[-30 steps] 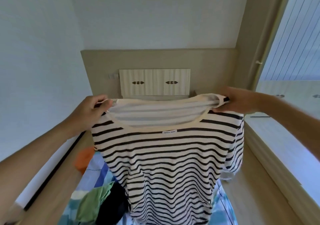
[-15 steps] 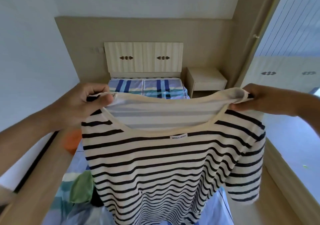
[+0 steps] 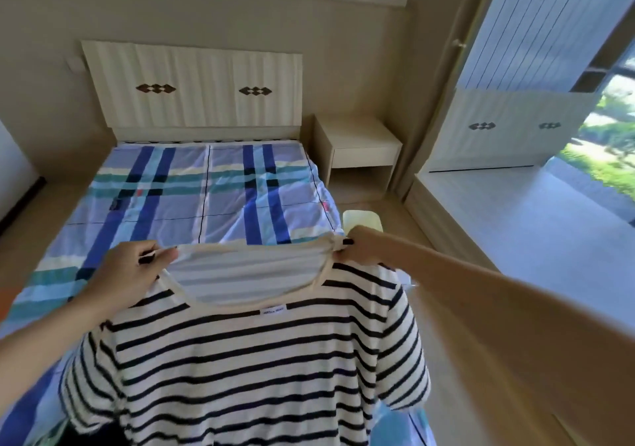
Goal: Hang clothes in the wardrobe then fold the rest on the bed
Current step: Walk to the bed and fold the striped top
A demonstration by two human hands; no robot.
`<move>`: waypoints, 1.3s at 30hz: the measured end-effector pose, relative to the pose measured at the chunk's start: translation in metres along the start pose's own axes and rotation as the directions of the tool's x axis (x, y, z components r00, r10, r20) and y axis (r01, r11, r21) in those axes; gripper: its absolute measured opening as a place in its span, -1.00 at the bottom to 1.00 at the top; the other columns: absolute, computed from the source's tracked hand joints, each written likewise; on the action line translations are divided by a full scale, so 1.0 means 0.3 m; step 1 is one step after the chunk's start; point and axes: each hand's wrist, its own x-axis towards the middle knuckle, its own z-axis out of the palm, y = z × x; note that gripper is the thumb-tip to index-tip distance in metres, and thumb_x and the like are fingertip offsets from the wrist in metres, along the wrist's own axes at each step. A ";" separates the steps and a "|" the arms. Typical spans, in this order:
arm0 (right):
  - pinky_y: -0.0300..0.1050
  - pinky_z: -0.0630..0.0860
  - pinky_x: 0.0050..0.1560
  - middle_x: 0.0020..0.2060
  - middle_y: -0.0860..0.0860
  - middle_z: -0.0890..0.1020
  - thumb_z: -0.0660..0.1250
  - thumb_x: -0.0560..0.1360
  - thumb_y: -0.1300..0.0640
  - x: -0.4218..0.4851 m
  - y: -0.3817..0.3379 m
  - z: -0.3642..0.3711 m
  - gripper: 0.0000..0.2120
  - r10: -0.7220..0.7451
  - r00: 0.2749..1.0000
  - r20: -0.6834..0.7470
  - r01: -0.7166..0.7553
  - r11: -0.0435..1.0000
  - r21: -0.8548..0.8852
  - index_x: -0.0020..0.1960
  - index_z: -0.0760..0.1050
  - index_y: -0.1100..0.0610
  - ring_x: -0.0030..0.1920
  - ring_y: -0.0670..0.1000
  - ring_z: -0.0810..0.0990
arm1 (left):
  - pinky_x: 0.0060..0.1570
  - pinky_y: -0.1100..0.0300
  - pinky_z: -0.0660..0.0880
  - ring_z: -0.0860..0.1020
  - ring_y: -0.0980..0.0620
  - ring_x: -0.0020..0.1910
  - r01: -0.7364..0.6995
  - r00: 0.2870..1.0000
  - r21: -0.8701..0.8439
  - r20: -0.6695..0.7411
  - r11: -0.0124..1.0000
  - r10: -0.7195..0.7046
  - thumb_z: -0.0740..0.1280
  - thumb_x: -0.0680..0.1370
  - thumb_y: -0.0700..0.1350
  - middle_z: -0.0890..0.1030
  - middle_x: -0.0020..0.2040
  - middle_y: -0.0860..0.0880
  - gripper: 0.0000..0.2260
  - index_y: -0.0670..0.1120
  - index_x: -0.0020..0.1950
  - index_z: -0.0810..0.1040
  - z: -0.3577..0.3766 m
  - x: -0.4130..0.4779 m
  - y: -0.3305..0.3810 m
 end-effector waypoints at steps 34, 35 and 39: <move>-0.02 0.61 0.01 0.07 0.07 0.63 0.56 0.38 0.10 0.848 1.098 1.329 -0.61 0.678 0.735 -0.007 -0.397 0.439 0.806 0.10 0.47 0.13 0.04 0.09 0.62 | 0.52 -0.37 -0.04 -0.20 -0.20 0.63 -0.089 0.957 0.614 0.271 0.784 -0.104 -0.14 0.57 0.43 -0.17 0.66 -0.10 -0.23 0.00 0.66 -0.08 1.906 -0.427 -0.789; 0.02 0.63 0.03 0.03 0.09 0.66 0.57 0.35 0.14 0.857 1.101 1.319 -0.67 0.672 0.740 0.014 -0.402 0.426 0.810 -0.02 0.47 0.12 0.00 0.10 0.65 | 0.52 -0.37 -0.02 -0.19 -0.21 0.63 -0.096 0.957 0.618 0.273 0.780 -0.099 -0.15 0.57 0.43 -0.17 0.66 -0.10 -0.23 0.00 0.66 -0.08 1.908 -0.429 -0.790; -0.10 0.53 -0.15 -0.21 0.05 0.60 0.47 0.36 0.26 0.869 1.014 1.220 -0.78 0.559 0.795 -0.234 -0.228 0.634 0.739 -0.06 0.48 0.14 -0.11 0.05 0.61 | 0.51 -0.38 0.00 -0.20 -0.21 0.63 -0.095 0.957 0.608 0.274 0.789 -0.095 -0.13 0.58 0.41 -0.18 0.66 -0.11 -0.24 -0.01 0.66 -0.07 1.904 -0.427 -0.792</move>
